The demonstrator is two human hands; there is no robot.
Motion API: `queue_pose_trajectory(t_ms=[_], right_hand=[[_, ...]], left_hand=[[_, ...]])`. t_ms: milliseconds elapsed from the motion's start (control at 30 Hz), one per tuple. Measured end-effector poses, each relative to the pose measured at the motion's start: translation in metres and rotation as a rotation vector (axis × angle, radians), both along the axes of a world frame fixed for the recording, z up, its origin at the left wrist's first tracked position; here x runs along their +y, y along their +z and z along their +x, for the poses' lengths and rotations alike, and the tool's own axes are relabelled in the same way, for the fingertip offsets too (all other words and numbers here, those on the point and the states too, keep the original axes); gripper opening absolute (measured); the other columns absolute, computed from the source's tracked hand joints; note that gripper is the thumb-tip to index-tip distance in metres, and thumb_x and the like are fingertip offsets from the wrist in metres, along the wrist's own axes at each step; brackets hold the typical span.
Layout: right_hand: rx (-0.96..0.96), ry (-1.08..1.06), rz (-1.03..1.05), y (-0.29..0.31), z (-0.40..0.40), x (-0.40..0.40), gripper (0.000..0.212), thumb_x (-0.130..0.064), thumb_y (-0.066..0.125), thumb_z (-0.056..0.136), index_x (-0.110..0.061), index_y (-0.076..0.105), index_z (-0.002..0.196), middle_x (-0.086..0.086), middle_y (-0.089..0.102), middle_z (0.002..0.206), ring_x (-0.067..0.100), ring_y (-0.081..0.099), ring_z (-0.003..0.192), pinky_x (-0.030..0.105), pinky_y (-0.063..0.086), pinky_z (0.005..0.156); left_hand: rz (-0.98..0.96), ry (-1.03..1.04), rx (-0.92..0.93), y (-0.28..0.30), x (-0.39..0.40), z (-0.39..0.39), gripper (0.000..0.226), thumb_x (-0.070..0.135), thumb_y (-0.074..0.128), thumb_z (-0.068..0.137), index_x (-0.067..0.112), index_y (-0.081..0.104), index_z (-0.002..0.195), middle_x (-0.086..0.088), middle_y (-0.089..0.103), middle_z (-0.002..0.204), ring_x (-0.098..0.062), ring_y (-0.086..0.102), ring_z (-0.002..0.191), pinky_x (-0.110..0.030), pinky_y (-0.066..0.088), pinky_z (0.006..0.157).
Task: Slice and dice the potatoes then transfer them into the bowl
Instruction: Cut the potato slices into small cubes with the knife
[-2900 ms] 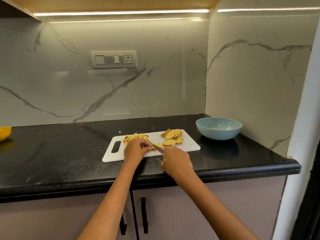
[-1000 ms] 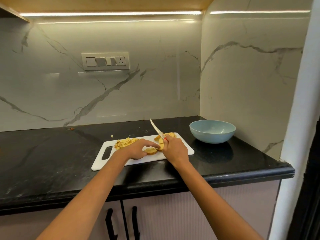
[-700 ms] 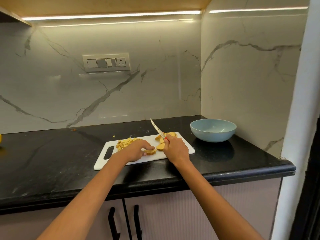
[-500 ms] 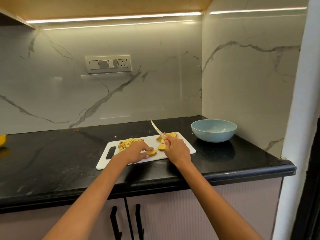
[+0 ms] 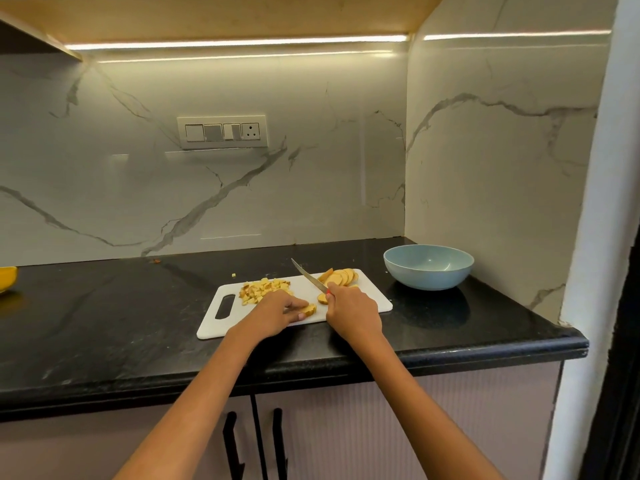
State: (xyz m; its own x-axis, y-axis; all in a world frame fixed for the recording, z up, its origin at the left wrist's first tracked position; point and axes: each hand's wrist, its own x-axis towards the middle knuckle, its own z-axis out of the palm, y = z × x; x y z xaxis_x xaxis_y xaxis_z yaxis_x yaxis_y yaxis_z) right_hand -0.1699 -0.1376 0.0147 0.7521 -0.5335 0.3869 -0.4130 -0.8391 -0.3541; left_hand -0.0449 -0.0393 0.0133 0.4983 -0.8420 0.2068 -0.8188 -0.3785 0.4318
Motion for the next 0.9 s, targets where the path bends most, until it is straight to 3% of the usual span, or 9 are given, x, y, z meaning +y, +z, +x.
queue_pose_trajectory(t_ms=[133, 300, 400, 533, 567, 600, 667, 833, 900], right_hand=[[0.015, -0.024, -0.007, 0.002, -0.004, 0.006, 0.024, -0.022, 0.039, 0.099, -0.015, 0.053, 0.117, 0.007, 0.065, 0.102, 0.020, 0.061, 0.088, 0.026, 0.043, 0.071], [0.101, -0.056, -0.136, -0.002, -0.016, 0.026, 0.026, -0.017, 0.045, 0.095, -0.011, 0.051, 0.120, 0.008, 0.064, 0.104, 0.022, 0.062, 0.091, 0.026, 0.040, 0.071], [0.141, -0.069, -0.190, 0.001, -0.022, 0.036, 0.023, -0.015, 0.045, 0.096, -0.008, 0.054, 0.117, 0.009, 0.062, 0.109, 0.022, 0.062, 0.095, 0.026, 0.041, 0.074], [0.203, -0.072, -0.212, 0.003, -0.029, 0.044, 0.021, -0.013, 0.046, 0.096, -0.007, 0.057, 0.114, 0.009, 0.061, 0.109, 0.022, 0.062, 0.095, 0.027, 0.045, 0.076], [0.215, -0.067, -0.218, 0.003, -0.030, 0.045, 0.021, -0.012, 0.046, 0.096, -0.007, 0.057, 0.113, 0.009, 0.061, 0.109, 0.022, 0.062, 0.095, 0.027, 0.045, 0.076], [0.224, -0.062, -0.229, 0.004, -0.031, 0.047, 0.021, -0.012, 0.046, 0.096, -0.007, 0.057, 0.113, 0.010, 0.061, 0.109, 0.023, 0.062, 0.095, 0.028, 0.046, 0.077], [0.231, -0.049, -0.263, 0.005, -0.029, 0.050, 0.021, -0.010, 0.044, 0.097, -0.006, 0.057, 0.114, 0.010, 0.061, 0.109, 0.023, 0.062, 0.096, 0.029, 0.047, 0.077], [0.226, -0.036, -0.274, 0.004, -0.026, 0.054, 0.022, -0.010, 0.045, 0.097, -0.005, 0.056, 0.115, 0.010, 0.062, 0.109, 0.023, 0.062, 0.096, 0.029, 0.047, 0.078], [0.189, -0.058, -0.230, 0.003, -0.026, 0.054, 0.022, -0.013, 0.045, 0.098, -0.007, 0.055, 0.116, 0.009, 0.061, 0.109, 0.021, 0.062, 0.095, 0.028, 0.047, 0.078]], left_hand=[[-0.092, 0.053, 0.037, -0.006, 0.000, -0.001, 0.041, 0.020, 0.059, 0.089, 0.010, 0.054, 0.129, -0.006, 0.053, 0.135, -0.019, 0.044, 0.128, -0.027, 0.031, 0.105], [-0.243, 0.112, 0.085, -0.015, -0.002, -0.005, 0.037, 0.022, 0.062, 0.088, 0.005, 0.060, 0.121, -0.008, 0.063, 0.119, -0.018, 0.054, 0.112, -0.022, 0.036, 0.091], [-0.246, 0.131, 0.103, -0.015, -0.001, -0.007, 0.015, 0.027, 0.063, 0.087, 0.013, 0.061, 0.086, -0.007, 0.052, 0.087, -0.017, 0.048, 0.088, -0.026, 0.032, 0.076], [-0.288, 0.190, 0.109, -0.018, 0.001, -0.001, 0.022, 0.023, 0.067, 0.084, 0.002, 0.065, 0.083, -0.028, 0.062, 0.105, -0.025, 0.057, 0.092, -0.032, 0.039, 0.078], [-0.286, 0.188, 0.097, -0.018, 0.003, -0.003, 0.015, 0.021, 0.067, 0.084, 0.011, 0.060, 0.076, -0.008, 0.054, 0.081, -0.020, 0.052, 0.084, -0.029, 0.036, 0.074], [-0.298, 0.176, 0.080, -0.018, 0.003, -0.002, 0.021, 0.019, 0.067, 0.083, 0.018, 0.049, 0.072, 0.000, 0.032, 0.088, -0.015, 0.044, 0.080, -0.026, 0.032, 0.071], [-0.304, 0.162, 0.068, -0.018, 0.002, 0.000, 0.032, 0.015, 0.067, 0.083, 0.024, 0.039, 0.070, 0.000, 0.038, 0.082, -0.012, 0.037, 0.079, -0.023, 0.027, 0.071], [-0.311, 0.178, 0.101, -0.021, 0.000, 0.001, 0.018, 0.014, 0.066, 0.084, 0.017, 0.051, 0.075, -0.003, 0.047, 0.079, -0.014, 0.045, 0.081, -0.024, 0.032, 0.073], [-0.317, 0.199, 0.123, -0.020, 0.000, 0.001, 0.018, 0.016, 0.066, 0.085, 0.007, 0.067, 0.101, -0.010, 0.064, 0.105, -0.020, 0.056, 0.104, -0.026, 0.038, 0.088]])
